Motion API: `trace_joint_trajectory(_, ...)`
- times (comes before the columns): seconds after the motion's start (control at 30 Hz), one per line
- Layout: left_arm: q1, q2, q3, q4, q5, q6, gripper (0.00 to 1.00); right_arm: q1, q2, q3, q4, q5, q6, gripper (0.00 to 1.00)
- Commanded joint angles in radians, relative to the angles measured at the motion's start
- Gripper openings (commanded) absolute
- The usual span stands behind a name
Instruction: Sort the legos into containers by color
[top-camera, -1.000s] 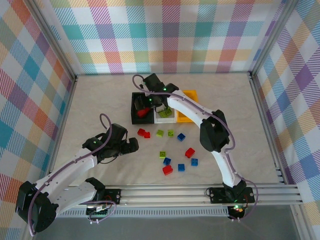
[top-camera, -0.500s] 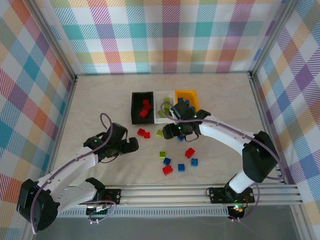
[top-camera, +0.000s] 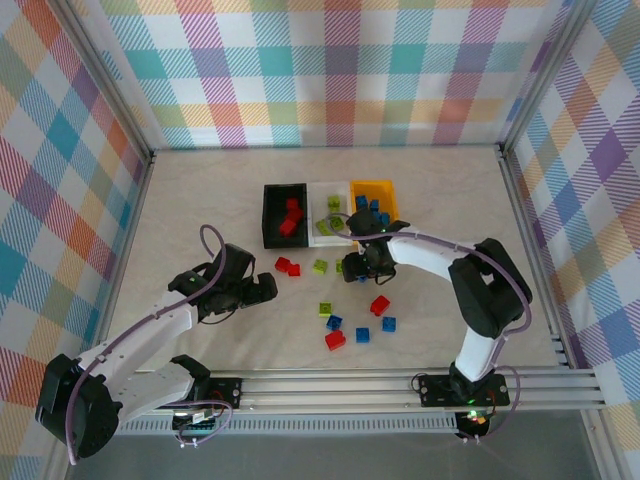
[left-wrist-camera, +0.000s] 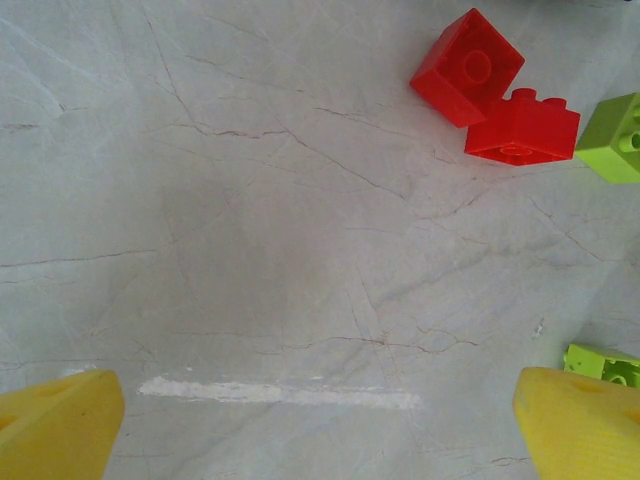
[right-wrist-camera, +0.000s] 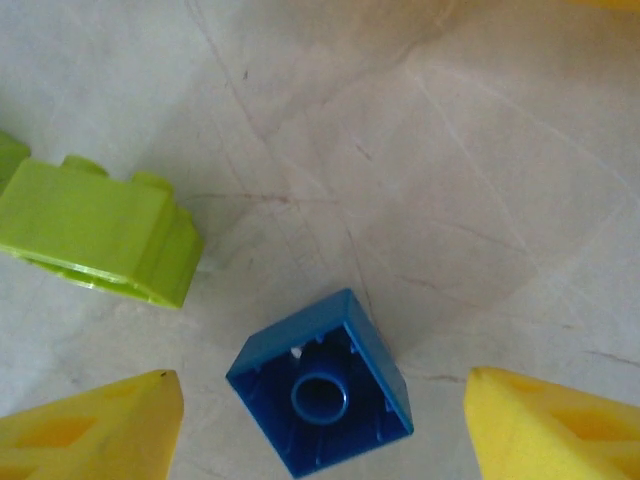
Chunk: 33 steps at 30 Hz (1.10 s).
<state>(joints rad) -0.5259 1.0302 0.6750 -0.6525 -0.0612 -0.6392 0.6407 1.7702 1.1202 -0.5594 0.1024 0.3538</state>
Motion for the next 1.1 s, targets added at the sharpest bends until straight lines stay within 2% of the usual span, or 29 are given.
trace_joint_trajectory(0.0, 0.016, -0.009, -0.003, -0.015, 0.009, 0.009, 1.00, -0.001, 0.032, 0.049, 0.010, 0.033, -0.028, 0.69)
trace_joint_trajectory(0.13, 0.018, -0.009, -0.005, -0.008, 0.011, 0.010, 1.00, -0.001, 0.059, 0.061, 0.003, 0.033, -0.031, 0.62)
trace_joint_trajectory(0.27, 0.020, -0.005, -0.011, 0.000, 0.017, 0.010, 1.00, 0.001, 0.067, 0.048, 0.002, 0.018, -0.029, 0.61)
trace_joint_trajectory(0.43, 0.021, 0.006, -0.010, 0.009, 0.023, 0.010, 1.00, 0.002, 0.066, 0.022, 0.009, 0.005, -0.023, 0.50)
trace_joint_trajectory(0.67, 0.021, 0.023, -0.009, 0.022, 0.034, 0.010, 1.00, 0.003, 0.028, 0.021, 0.003, 0.000, -0.022, 0.41)
trace_joint_trajectory(0.93, 0.021, 0.031, -0.004, 0.025, 0.046, 0.015, 1.00, -0.005, -0.089, 0.045, -0.022, 0.011, -0.005, 0.37)
trace_joint_trajectory(1.07, 0.022, 0.035, 0.000, 0.029, 0.055, 0.016, 1.00, -0.041, -0.134, 0.087, -0.032, 0.026, 0.001, 0.37)
